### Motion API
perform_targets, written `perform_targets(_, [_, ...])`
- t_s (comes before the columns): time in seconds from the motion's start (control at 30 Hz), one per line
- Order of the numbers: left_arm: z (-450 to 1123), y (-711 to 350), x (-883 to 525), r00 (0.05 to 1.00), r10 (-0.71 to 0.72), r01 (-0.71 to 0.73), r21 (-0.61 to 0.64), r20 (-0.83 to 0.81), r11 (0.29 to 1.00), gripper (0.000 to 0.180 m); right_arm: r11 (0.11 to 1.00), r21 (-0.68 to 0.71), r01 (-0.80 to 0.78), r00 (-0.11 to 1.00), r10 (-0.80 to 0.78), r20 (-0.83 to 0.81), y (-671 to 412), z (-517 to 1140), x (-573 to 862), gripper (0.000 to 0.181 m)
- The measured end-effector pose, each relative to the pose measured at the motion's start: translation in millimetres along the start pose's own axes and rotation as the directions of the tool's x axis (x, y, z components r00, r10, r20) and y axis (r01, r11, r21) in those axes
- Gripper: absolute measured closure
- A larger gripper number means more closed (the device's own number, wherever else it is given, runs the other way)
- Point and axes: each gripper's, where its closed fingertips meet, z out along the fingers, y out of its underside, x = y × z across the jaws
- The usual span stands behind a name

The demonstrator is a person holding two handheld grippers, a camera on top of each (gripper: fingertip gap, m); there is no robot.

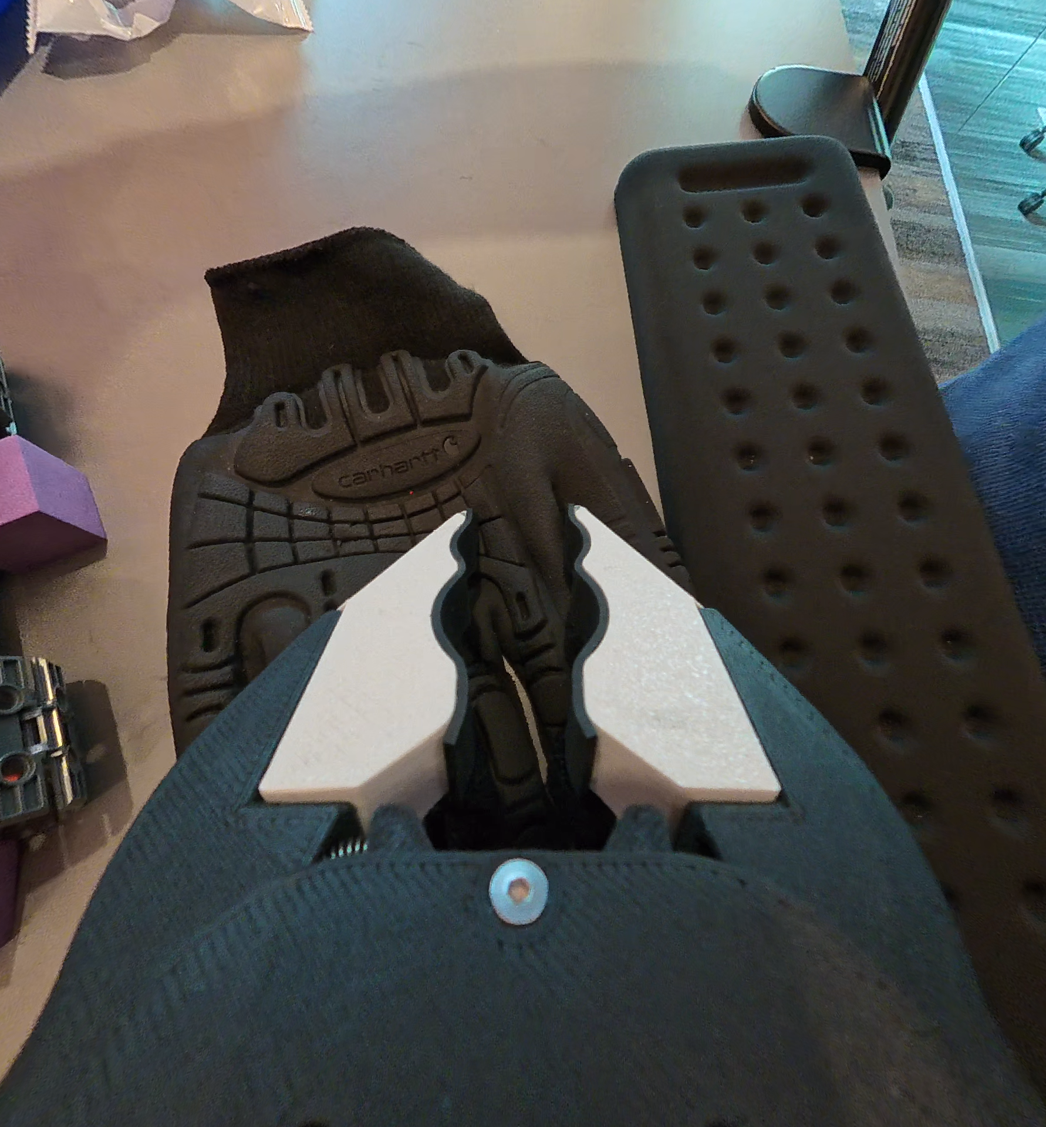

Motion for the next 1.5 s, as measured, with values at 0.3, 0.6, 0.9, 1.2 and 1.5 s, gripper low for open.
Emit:
perform_targets(0.3, [0.1,0.2,-0.4,1.0,-0.008,0.008,0.003,-0.014,1.0,0.153,1.0,-0.005,0.005,0.997,-0.004,0.079,0.9,11.2,11.6,0.155])
perform_targets(0.6, [0.1,0.3,-0.5,1.0,-0.012,0.012,0.004,-0.018,1.0,0.153,0.999,-0.024,-0.021,0.994,0.024,0.11,4.4,18.5,11.7,0.151])
perform_targets(0.9, [-0.3,0.2,-0.5,1.0,-0.01,0.01,0.005,-0.017,1.0,0.153,0.998,0.044,-0.054,0.989,0.059,-0.137,2.8,-13.5,-3.0,0.14])
perform_targets(1.2, [-6.8,-5.5,1.5,1.0,-0.017,0.018,0.026,-0.024,0.999,0.147,0.938,0.143,-0.315,0.91,0.341,-0.235,49.8,86.3,-81.5,0.144])
perform_targets(1.5, [0.2,-8.5,10.6,0.999,0.014,-0.012,0.037,-0.042,0.999,0.145,0.772,0.268,-0.576,0.675,0.634,-0.377,100.0,235.7,-81.4,0.129])
